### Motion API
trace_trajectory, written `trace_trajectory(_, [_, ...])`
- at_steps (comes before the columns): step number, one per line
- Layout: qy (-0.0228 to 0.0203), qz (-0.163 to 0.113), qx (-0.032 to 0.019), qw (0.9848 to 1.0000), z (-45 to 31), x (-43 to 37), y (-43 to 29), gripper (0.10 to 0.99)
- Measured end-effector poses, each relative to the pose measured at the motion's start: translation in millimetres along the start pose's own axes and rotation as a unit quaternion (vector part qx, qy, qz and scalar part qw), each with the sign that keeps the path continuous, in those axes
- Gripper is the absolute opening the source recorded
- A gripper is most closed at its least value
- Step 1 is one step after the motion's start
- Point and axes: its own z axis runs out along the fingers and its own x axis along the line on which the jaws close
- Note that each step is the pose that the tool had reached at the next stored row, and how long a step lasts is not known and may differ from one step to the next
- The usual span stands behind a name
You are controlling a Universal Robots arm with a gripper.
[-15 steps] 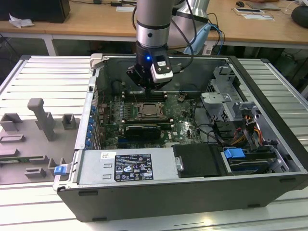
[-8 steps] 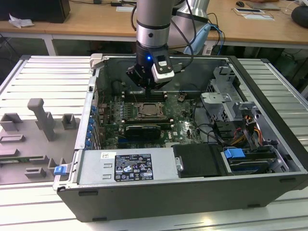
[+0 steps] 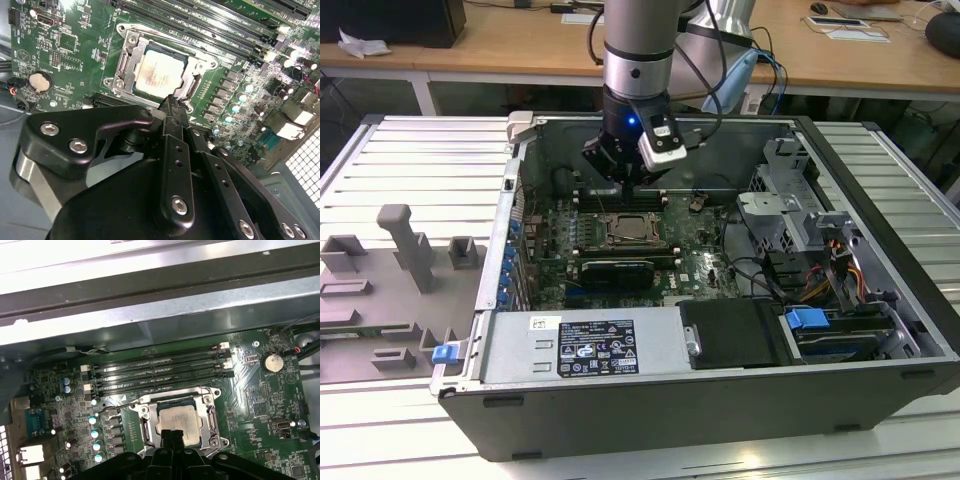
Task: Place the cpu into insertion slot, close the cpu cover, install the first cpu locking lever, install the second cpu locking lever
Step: 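Install the first cpu locking lever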
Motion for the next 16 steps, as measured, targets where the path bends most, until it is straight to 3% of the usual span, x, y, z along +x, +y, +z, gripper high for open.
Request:
trace_trajectory(7, [0.0010, -0.026, 0.0003, 0.9997, 0.0, 0.0, 0.0, 0.110])
trace_trajectory(11, [0.0020, -0.058, 0.0006, 0.9983, 0.0, 0.0, 0.0, 0.110])
trace_trajectory(14, [0.0029, -0.089, 0.0010, 0.9960, 0.0, 0.0, 0.0, 0.110])
trace_trajectory(16, [0.0039, -0.117, 0.0013, 0.9931, 0.0, 0.0, 0.0, 0.110])
